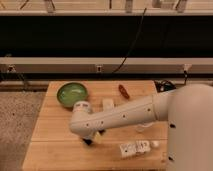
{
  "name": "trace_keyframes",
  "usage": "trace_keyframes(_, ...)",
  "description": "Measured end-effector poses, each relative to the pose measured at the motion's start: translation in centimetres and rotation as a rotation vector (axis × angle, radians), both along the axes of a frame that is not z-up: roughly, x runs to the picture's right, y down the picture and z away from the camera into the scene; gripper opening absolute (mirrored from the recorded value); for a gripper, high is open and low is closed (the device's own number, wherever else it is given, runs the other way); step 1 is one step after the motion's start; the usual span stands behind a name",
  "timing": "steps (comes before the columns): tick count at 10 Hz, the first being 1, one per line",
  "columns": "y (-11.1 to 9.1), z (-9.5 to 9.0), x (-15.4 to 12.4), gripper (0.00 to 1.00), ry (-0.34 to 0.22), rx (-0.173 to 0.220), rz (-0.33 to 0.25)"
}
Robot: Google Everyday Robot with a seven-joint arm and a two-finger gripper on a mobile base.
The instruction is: Place the eraser on the white sponge
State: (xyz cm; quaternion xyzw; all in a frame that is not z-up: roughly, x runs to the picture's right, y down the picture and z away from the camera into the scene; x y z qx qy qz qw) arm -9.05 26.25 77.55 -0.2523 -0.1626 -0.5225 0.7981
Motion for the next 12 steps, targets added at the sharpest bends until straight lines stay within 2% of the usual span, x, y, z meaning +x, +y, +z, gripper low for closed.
trace_keyframes(3,-0.3,1.1,0.3,0.80,0.021,-0.010,0.023)
trace_keyframes(6,0.1,2.2,0.8,0.80,0.039,-0.036,0.040)
trace_keyframes(7,0.2,2.3,1.0,0.77,0.043,-0.045,0.047)
trace_keyframes(8,0.3,2.4,1.3,0.70,0.046,-0.052,0.053)
trace_keyframes(12,-0.1,2.3,2.2,0.28,0.038,-0.058,0.105)
